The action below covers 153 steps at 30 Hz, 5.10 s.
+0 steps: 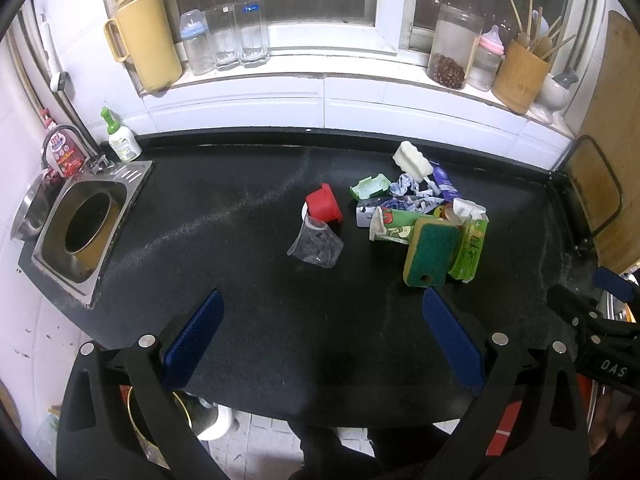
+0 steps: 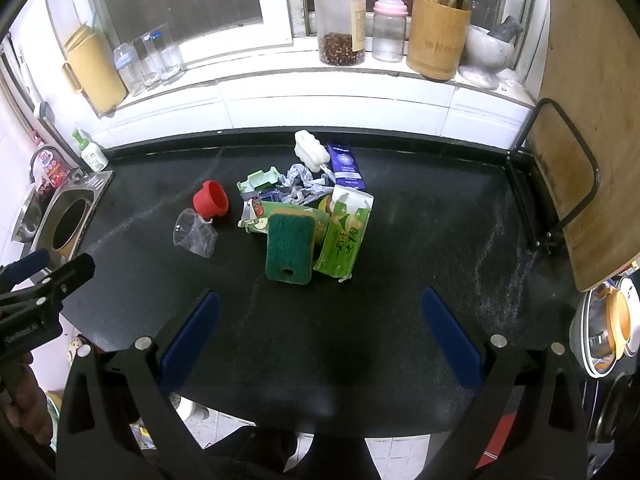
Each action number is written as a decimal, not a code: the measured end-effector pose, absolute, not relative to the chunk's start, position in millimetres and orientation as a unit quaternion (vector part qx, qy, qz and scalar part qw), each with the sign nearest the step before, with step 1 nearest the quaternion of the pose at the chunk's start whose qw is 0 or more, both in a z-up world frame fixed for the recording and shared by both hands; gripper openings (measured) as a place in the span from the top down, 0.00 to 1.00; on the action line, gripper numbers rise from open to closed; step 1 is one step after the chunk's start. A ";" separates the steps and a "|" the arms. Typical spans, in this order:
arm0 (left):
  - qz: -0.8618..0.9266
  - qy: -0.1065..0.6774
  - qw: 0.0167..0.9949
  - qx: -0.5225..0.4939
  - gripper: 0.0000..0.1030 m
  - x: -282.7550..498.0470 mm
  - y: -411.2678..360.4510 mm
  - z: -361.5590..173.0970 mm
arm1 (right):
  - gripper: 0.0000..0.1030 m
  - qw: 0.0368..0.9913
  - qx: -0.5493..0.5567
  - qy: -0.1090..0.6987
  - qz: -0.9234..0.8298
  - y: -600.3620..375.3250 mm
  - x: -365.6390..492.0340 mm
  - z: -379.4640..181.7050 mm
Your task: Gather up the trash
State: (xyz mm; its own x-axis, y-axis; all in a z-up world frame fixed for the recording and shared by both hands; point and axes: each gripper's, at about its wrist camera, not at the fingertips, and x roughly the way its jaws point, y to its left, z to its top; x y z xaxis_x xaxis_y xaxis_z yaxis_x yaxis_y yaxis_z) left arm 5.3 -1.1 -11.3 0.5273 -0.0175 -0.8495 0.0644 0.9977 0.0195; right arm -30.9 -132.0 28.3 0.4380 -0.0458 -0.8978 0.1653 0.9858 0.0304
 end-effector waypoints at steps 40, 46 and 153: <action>-0.022 0.499 0.866 0.035 0.06 29.0 6.1 -34.4 | 0.06 0.844 0.075 0.527 -0.069 -147.1 -5.2 11.7; -0.051 0.511 0.858 -0.001 0.06 56.3 25.6 -74.4 | 0.06 0.843 0.088 0.525 -0.075 -166.8 13.3 -31.1; 0.343 0.473 0.747 -0.316 0.23 -281.8 489.6 -342.5 | 0.43 0.553 -0.209 0.628 0.506 581.3 -103.5 -274.1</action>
State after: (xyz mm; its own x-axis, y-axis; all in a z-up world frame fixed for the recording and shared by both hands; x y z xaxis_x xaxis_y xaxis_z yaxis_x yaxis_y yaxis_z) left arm -281.8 489.6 -342.5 0.3178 0.2141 -0.9237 -0.8122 0.5641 -0.1487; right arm -103.5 581.3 -274.1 -0.2998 0.2972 -0.9065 -0.8229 0.4001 0.4033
